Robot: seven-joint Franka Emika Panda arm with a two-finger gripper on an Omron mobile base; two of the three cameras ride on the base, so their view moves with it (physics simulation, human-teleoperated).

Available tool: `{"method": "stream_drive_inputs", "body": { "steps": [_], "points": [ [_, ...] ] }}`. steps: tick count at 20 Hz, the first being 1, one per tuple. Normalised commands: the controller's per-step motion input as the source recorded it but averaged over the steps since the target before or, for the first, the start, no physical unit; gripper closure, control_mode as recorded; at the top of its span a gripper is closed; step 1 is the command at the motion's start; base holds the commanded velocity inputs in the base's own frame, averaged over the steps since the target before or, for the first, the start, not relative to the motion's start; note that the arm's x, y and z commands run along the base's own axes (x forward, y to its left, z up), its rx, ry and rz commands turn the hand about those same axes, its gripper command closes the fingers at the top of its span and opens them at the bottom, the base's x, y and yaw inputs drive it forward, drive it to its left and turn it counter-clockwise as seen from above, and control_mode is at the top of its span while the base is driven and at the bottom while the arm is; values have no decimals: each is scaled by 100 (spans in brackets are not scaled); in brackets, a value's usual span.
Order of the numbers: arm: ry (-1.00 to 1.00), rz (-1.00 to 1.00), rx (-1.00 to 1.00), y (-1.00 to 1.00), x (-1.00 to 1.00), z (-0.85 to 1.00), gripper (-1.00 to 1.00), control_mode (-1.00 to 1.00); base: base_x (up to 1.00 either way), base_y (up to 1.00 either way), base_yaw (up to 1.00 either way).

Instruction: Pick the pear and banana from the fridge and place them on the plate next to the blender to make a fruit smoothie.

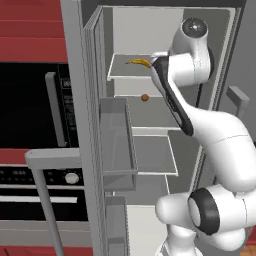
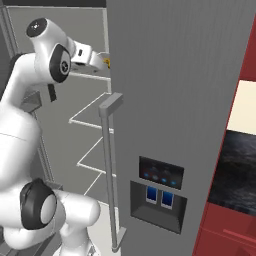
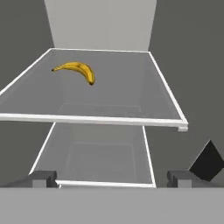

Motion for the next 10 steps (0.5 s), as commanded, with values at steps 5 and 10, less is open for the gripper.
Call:
{"method": "stream_drive_inputs", "body": {
  "steps": [5,10],
  "points": [
    [0,4,0,0,92,-38,-100,-100,0,0,0],
    [0,0,0,0,99,-24,-100,-100,0,0,0]
  ]
}}
